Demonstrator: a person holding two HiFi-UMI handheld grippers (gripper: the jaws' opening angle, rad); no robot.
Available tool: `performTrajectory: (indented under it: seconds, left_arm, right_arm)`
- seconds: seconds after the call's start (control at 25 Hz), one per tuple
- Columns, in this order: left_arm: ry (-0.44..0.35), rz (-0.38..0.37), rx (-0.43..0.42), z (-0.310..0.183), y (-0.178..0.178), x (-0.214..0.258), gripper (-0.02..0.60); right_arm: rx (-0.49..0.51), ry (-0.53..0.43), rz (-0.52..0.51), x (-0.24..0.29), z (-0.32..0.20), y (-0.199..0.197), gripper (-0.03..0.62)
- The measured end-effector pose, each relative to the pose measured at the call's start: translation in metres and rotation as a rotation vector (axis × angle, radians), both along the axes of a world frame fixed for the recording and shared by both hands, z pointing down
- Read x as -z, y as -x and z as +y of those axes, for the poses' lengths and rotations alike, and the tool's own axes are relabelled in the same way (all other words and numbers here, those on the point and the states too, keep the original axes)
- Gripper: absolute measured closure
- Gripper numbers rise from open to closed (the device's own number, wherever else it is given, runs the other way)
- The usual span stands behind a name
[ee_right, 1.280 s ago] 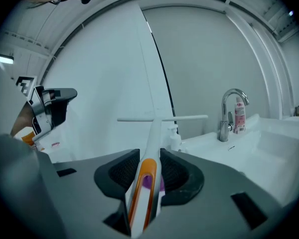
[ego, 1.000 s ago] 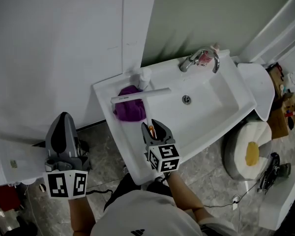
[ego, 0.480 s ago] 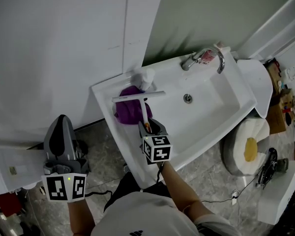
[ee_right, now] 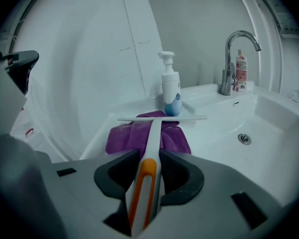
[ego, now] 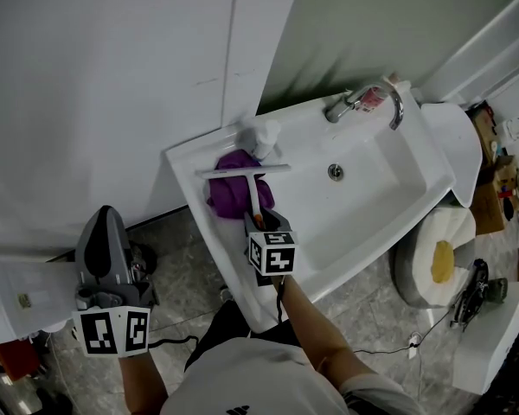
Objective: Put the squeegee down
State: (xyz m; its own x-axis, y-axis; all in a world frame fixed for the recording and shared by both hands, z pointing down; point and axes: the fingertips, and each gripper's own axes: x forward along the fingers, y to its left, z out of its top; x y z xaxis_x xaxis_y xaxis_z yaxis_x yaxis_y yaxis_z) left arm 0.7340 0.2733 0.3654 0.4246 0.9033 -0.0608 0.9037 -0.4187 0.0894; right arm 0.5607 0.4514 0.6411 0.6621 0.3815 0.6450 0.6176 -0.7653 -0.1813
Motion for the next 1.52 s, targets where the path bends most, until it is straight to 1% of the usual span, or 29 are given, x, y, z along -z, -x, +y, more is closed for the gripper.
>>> performTrajectory:
  seconds: [0.28,0.4,0.56,0.64,0.72,0.76,0.8,1.16,1.52]
  left_arm:
    - [0.001,-0.003,0.004,-0.002,-0.002,-0.001,0.574]
    - [0.004,-0.002,-0.001,-0.002,0.000,0.000,0.574]
    - [0.012,-0.003,-0.014,0.002,0.005,0.002,0.574]
    - [0.017,-0.003,-0.024,0.005,0.011,0.004,0.574]
    - [0.023,0.000,-0.036,0.008,0.017,0.006,0.574]
    - [0.026,0.001,-0.042,0.010,0.021,0.007,0.574]
    - [0.028,0.004,-0.048,0.012,0.025,0.008,0.574]
    - [0.043,0.023,-0.100,0.023,0.069,0.021,0.574]
    - [0.073,0.051,-0.140,0.023,0.124,0.040,0.574]
  right_arm:
    - [0.027,0.002,-0.061,-0.008,-0.001,-0.004,0.462]
    - [0.038,0.007,-0.037,-0.003,-0.003,-0.004,0.454]
    - [0.041,0.051,0.000,0.013,-0.002,0.000,0.450]
    - [0.036,0.070,0.017,0.024,-0.001,0.005,0.467]
    - [0.022,0.096,0.035,0.035,-0.001,0.013,0.519]
    - [0.014,0.112,0.046,0.041,0.000,0.017,0.563]
    - [0.008,0.126,0.060,0.047,0.000,0.021,0.592]
    - [-0.007,0.237,0.209,0.120,-0.002,0.066,0.592]
    - [-0.040,0.381,0.295,0.193,-0.010,0.128,0.592]
